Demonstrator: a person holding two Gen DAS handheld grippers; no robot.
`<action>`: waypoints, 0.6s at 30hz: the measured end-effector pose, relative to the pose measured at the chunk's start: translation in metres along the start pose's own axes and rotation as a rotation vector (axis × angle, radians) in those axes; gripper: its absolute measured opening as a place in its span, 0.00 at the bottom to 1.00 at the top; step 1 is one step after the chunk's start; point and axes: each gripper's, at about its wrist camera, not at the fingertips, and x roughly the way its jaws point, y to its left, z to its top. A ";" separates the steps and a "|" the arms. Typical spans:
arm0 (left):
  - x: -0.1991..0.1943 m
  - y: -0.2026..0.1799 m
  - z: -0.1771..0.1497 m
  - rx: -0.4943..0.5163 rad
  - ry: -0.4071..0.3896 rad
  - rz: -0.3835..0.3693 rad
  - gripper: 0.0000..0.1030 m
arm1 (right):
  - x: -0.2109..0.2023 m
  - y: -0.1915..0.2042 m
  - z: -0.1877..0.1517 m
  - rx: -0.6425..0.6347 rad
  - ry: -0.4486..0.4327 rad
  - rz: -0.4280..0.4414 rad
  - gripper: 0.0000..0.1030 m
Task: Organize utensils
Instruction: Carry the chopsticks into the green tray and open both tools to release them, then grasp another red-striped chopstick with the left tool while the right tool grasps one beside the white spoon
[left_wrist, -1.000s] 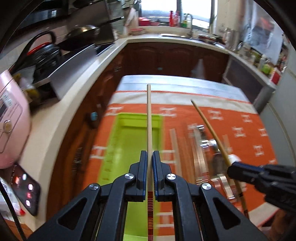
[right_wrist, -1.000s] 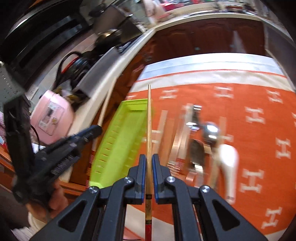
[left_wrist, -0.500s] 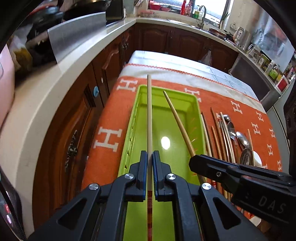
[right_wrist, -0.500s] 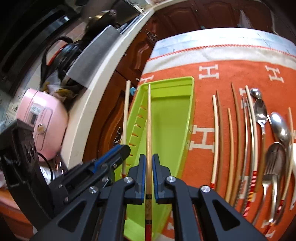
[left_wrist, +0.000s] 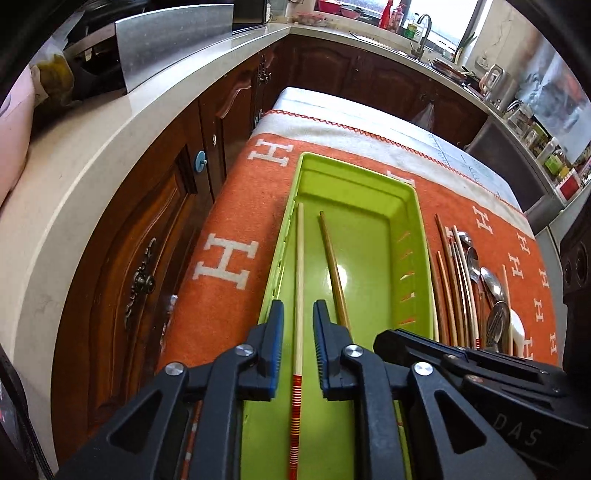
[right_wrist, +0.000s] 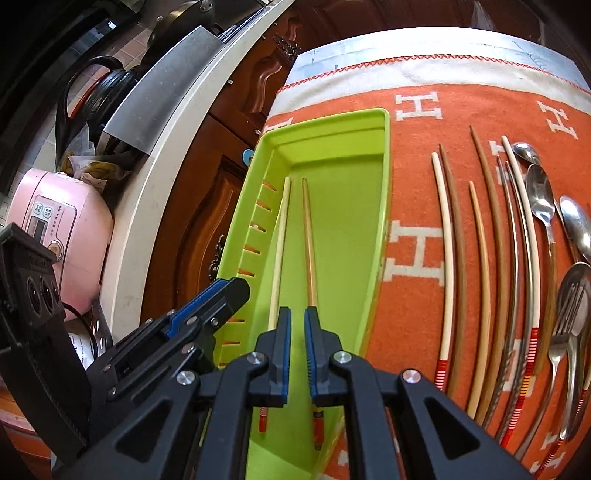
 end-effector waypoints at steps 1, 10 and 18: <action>-0.001 -0.001 0.000 -0.003 -0.003 0.001 0.15 | -0.001 0.000 0.000 -0.005 0.000 -0.001 0.08; -0.021 -0.024 -0.006 0.045 -0.040 0.006 0.37 | -0.040 -0.009 -0.013 -0.109 -0.043 -0.049 0.07; -0.041 -0.061 -0.015 0.093 -0.072 0.001 0.55 | -0.091 -0.036 -0.027 -0.156 -0.144 -0.120 0.07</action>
